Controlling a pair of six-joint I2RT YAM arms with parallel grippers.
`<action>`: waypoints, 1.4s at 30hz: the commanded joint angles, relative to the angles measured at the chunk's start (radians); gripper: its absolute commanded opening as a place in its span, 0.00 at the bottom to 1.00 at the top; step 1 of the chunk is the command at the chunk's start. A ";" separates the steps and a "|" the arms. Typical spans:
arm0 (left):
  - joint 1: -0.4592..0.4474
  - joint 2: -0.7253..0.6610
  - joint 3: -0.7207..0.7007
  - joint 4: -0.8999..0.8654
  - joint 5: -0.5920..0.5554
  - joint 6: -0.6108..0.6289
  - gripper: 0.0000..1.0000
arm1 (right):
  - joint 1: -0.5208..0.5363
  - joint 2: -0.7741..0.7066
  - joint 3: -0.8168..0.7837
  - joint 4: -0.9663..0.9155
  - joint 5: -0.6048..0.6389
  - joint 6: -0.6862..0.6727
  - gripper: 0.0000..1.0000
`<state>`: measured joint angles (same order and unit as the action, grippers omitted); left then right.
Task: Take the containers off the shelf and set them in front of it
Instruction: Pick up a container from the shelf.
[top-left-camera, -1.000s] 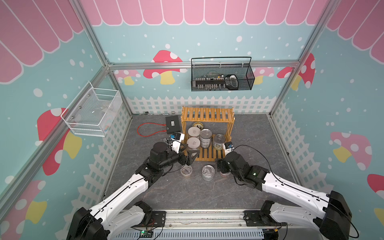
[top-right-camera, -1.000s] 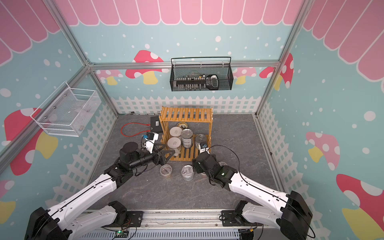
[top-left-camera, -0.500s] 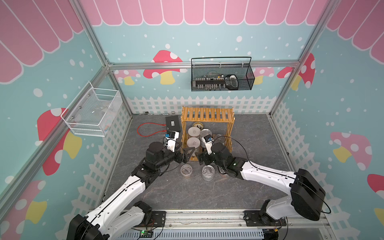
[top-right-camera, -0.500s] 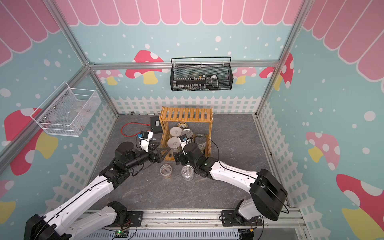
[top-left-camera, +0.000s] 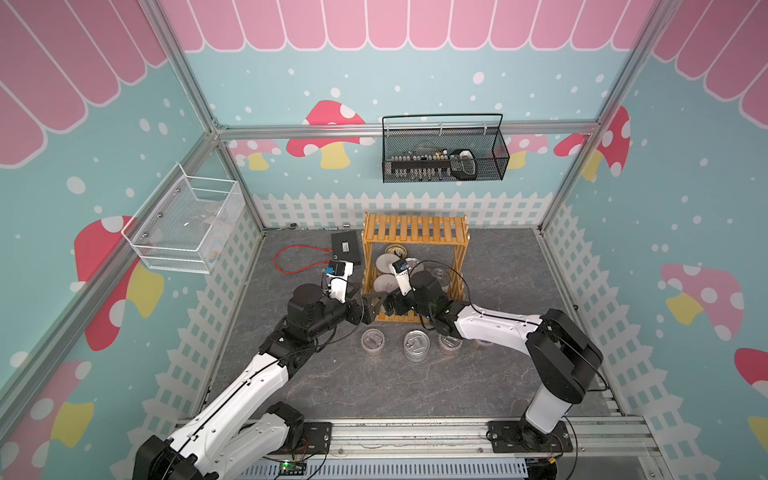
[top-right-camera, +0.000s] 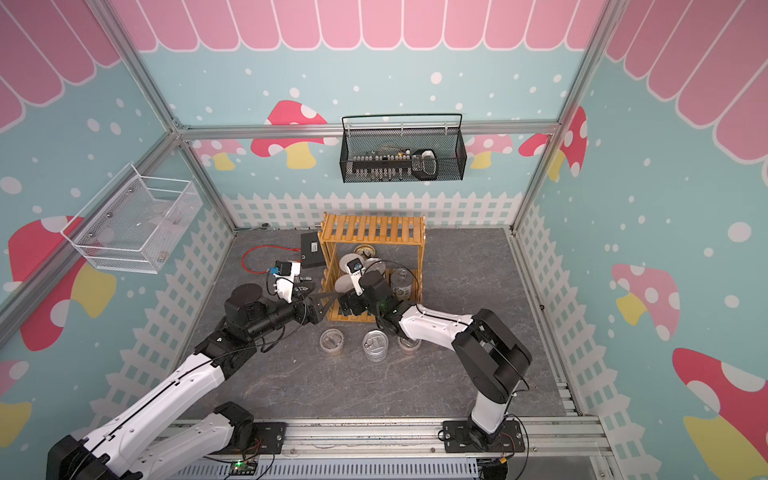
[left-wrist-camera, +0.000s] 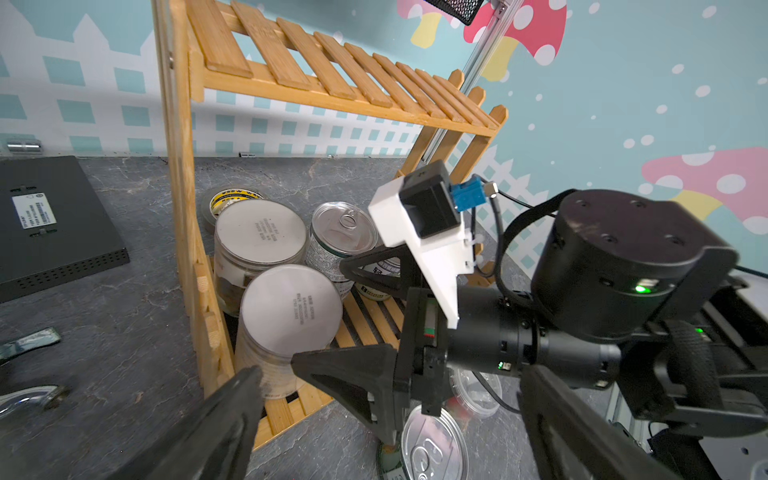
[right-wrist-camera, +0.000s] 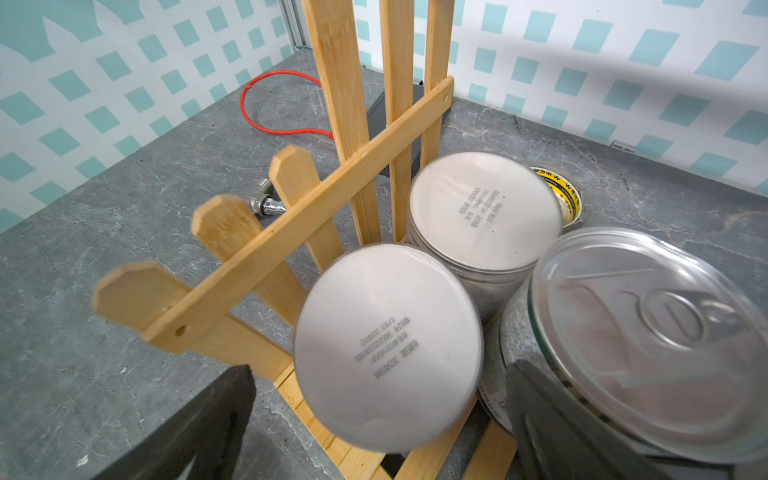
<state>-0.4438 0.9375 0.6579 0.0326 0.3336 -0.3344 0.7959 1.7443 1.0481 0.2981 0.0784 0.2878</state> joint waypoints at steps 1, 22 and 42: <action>0.008 -0.015 0.003 -0.017 0.008 -0.005 0.99 | -0.003 0.037 0.053 -0.025 0.012 -0.004 0.99; 0.007 -0.006 0.003 -0.017 0.030 0.000 0.99 | -0.011 0.146 0.180 -0.078 0.023 0.001 0.83; 0.017 0.008 0.015 -0.012 0.031 0.001 0.99 | 0.010 -0.307 -0.115 -0.072 -0.117 -0.148 0.68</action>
<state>-0.4370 0.9386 0.6579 0.0292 0.3523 -0.3340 0.7933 1.5181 0.9840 0.2173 0.0181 0.2012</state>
